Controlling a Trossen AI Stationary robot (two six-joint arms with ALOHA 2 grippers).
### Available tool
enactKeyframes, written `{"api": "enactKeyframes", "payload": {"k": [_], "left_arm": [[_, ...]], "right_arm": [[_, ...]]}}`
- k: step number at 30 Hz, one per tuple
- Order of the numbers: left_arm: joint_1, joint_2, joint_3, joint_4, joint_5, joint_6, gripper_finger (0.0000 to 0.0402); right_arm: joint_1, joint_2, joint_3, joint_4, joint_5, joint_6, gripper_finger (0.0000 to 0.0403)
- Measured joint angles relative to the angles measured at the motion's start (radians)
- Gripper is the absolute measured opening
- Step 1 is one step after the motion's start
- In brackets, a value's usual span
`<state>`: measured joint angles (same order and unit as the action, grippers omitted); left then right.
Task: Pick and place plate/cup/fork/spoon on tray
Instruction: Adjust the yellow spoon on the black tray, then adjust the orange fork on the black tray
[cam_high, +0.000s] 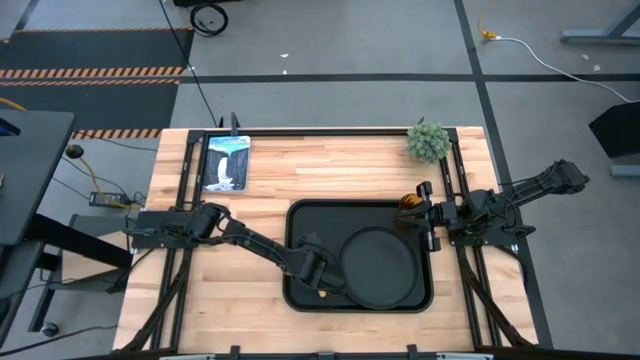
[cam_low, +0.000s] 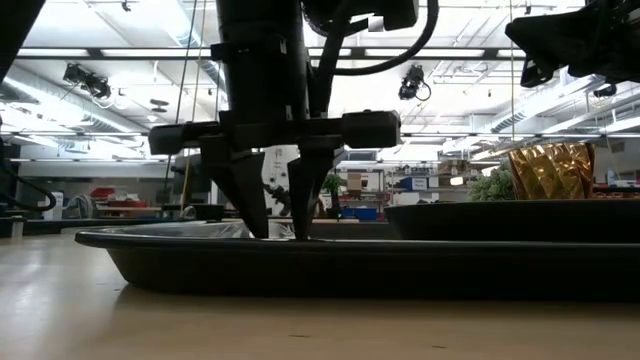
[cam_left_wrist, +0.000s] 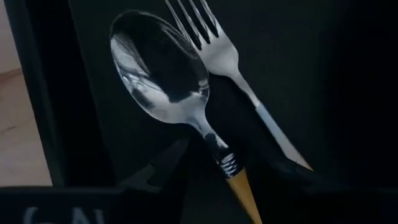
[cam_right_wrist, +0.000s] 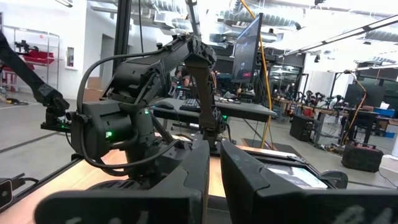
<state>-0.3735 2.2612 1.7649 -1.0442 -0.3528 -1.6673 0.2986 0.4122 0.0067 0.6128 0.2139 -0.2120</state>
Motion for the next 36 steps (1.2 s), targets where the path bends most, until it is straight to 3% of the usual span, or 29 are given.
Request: {"api": "enactKeyframes", "payload": {"k": [26, 36], "left_arm": [[0.004, -0.012, 0.021, -0.069, 0.003, 0.223, 0.0142], [0.038, -0.004, 0.058, -0.011, -0.106, 0.259, 0.0141]], "right_arm": [[0.0, 0.0, 0.0, 0.0, 0.0, 0.0, 0.0045], [0.0, 0.0, 0.0, 0.0, 0.0, 0.0, 0.0045]]}}
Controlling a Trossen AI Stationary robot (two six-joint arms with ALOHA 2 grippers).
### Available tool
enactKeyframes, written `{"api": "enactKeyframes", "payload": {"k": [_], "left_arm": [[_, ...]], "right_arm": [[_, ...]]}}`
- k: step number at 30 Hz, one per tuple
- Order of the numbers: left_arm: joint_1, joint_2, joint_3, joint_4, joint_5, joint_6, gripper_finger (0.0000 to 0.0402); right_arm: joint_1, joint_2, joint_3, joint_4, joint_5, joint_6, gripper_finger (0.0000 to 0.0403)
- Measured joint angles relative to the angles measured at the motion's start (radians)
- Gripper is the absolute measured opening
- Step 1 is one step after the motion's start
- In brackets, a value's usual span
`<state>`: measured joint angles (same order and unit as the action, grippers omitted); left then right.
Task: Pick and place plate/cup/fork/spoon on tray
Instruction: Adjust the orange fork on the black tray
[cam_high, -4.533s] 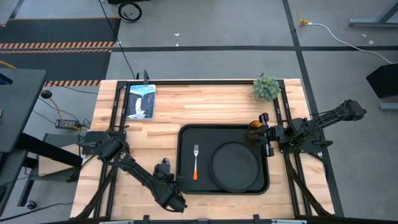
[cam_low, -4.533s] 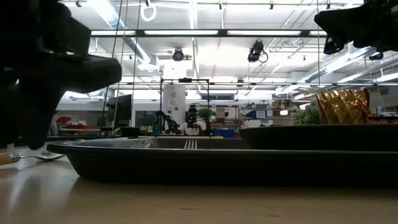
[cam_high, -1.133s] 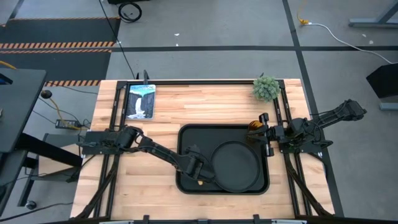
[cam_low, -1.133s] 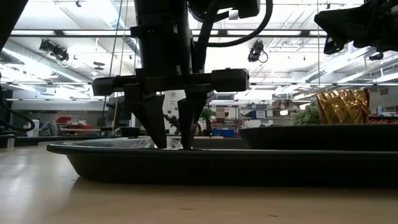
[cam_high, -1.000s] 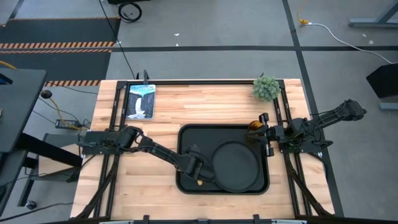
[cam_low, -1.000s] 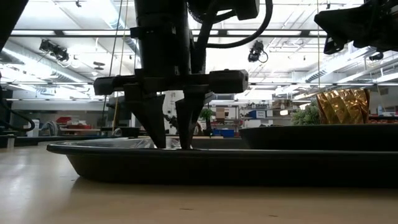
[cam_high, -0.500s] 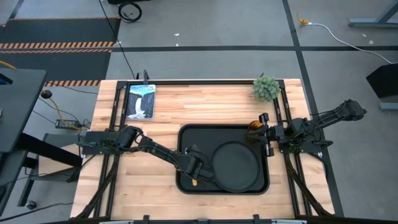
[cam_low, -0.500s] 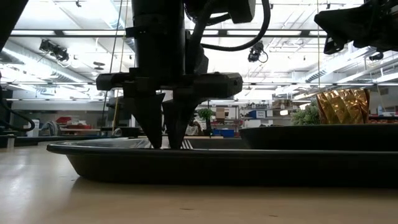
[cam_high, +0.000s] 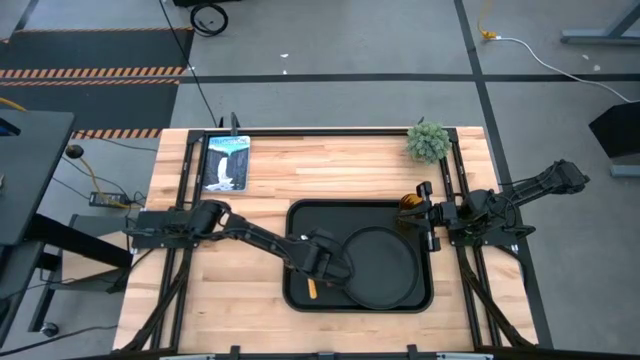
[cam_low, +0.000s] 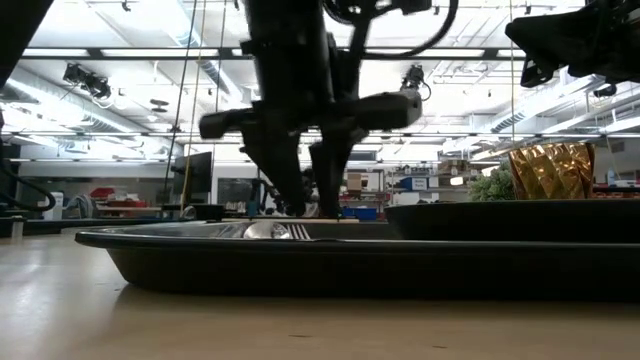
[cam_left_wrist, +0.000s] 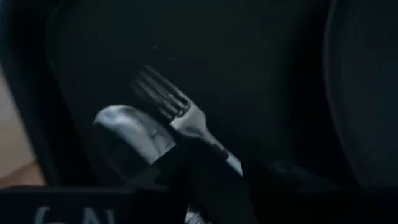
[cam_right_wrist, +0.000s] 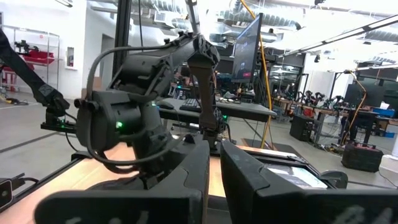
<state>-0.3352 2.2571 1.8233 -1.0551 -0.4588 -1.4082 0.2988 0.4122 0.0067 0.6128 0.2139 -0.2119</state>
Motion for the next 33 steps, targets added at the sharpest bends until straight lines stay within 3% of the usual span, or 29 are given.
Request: {"api": "enactKeyframes", "payload": {"k": [9, 20, 33], "left_arm": [[0.032, 0.001, 0.0, 0.053, 0.018, 0.089, 0.0141], [0.016, 0.002, -0.084, 0.105, 0.064, 0.059, 0.0141], [0.007, 0.001, -0.082, 0.15, 0.153, 0.092, 0.0139]], "right_arm": [[0.0, 0.0, 0.0, 0.0, 0.0, 0.0, 0.0045], [0.0, 0.0, 0.0, 0.0, 0.0, 0.0, 0.0045], [0.0, 0.0, 0.0, 0.0, 0.0, 0.0, 0.0045]]}}
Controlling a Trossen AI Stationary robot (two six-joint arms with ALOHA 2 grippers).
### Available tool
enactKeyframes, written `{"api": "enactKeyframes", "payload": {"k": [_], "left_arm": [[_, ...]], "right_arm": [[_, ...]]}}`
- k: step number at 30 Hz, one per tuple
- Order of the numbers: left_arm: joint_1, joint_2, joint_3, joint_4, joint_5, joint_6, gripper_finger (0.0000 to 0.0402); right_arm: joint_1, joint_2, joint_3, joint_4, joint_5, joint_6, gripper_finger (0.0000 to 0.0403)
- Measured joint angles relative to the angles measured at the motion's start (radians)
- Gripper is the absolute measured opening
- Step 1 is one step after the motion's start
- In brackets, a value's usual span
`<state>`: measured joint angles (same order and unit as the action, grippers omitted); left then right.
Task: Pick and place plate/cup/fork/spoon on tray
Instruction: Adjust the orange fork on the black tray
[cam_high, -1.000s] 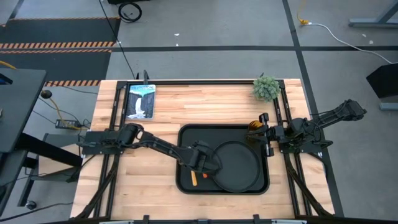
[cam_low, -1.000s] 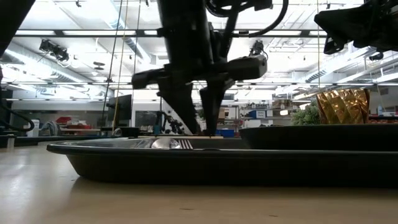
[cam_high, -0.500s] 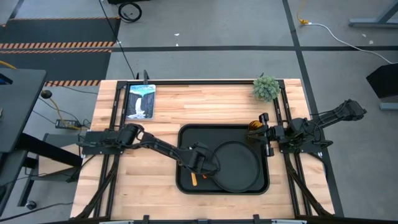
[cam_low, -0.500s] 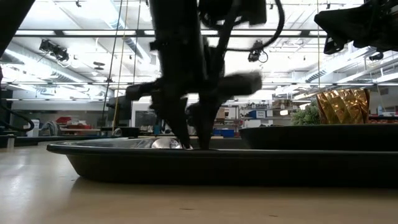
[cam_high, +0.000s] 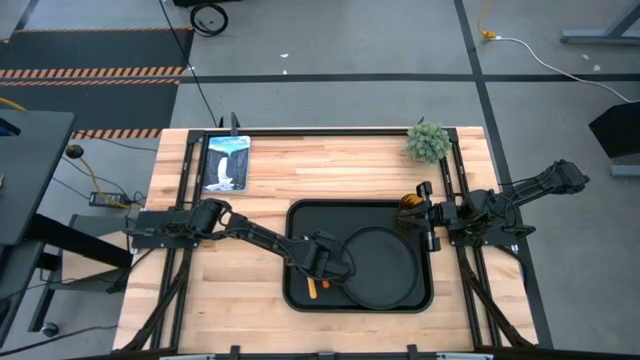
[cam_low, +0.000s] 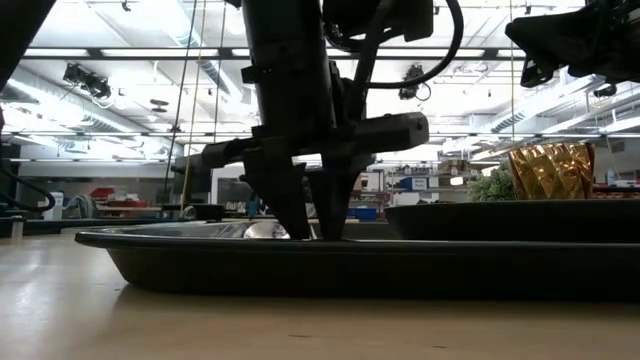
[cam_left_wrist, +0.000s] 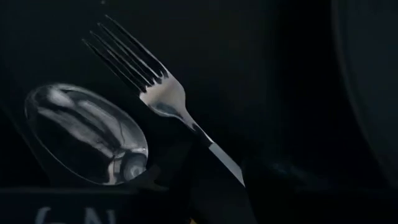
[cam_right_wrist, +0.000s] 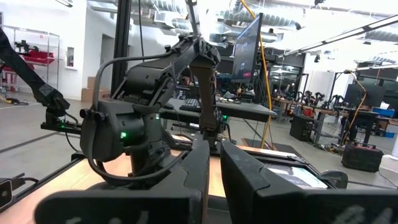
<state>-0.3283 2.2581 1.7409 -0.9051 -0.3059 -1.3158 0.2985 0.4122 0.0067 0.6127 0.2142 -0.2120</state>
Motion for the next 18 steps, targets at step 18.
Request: {"api": "enactKeyframes", "payload": {"k": [18], "left_arm": [[-0.05, 0.0, 0.0, 0.035, 0.02, -0.088, 0.0126]], "right_arm": [[0.0, 0.0, 0.0, 0.0, 0.0, 0.0, 0.0045]]}}
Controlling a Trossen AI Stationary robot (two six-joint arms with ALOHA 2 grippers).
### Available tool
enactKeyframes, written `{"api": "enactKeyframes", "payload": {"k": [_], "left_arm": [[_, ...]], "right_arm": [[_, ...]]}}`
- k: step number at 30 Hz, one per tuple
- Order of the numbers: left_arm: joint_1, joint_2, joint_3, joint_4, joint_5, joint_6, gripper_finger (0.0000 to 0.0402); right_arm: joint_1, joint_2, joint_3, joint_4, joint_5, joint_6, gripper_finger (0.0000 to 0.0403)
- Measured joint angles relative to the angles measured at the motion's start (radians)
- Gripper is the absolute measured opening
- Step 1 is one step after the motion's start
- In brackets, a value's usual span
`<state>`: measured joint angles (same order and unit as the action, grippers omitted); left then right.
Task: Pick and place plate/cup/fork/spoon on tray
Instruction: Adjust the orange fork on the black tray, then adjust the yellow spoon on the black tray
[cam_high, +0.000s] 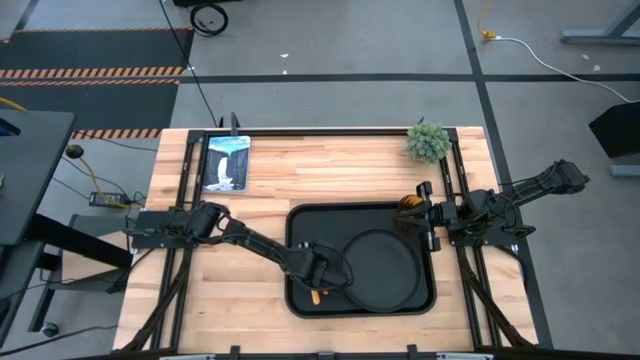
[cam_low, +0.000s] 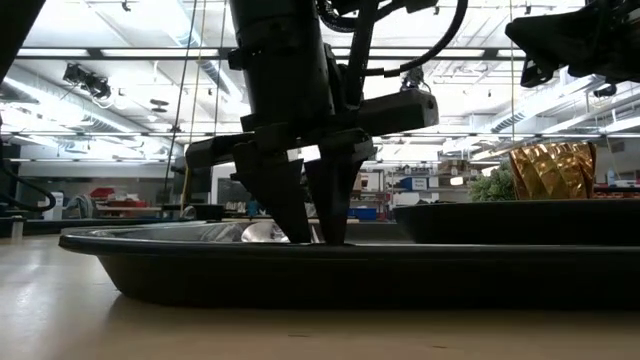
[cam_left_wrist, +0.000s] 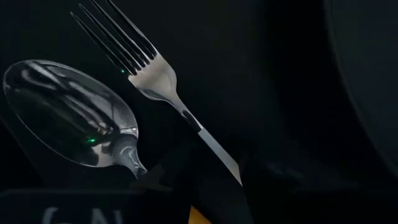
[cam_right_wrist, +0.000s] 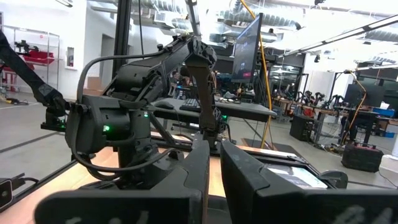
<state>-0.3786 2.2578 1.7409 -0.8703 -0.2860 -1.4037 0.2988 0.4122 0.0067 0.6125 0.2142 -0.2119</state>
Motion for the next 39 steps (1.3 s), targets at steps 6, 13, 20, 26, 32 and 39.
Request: {"api": "enactKeyframes", "payload": {"k": [6, 13, 20, 26, 32, 39], "left_arm": [[-0.007, 0.0, 0.0, 0.002, -0.009, 0.001, 0.0126], [-0.008, -0.006, 0.054, -0.056, -0.052, 0.052, 0.0152], [-0.007, -0.009, 0.135, -0.231, -0.055, 0.142, 0.0154], [-0.004, -0.009, 0.13, -0.408, -0.053, 0.223, 0.0143], [-0.001, -0.003, 0.106, -0.335, -0.063, 0.334, 0.0142], [0.024, 0.0, 0.027, -0.336, -0.046, 0.338, 0.0141]], "right_arm": [[0.0, 0.0, 0.0, 0.0, 0.0, 0.0, 0.0045], [0.0, 0.0, 0.0, 0.0, 0.0, 0.0, 0.0045], [0.0, 0.0, 0.0, 0.0, 0.0, 0.0, 0.0045], [0.0, 0.0, 0.0, 0.0, 0.0, 0.0, 0.0045], [0.0, 0.0, 0.0, 0.0, 0.0, 0.0, 0.0045], [0.0, 0.0, 0.0, 0.0, 0.0, 0.0, 0.0045]]}}
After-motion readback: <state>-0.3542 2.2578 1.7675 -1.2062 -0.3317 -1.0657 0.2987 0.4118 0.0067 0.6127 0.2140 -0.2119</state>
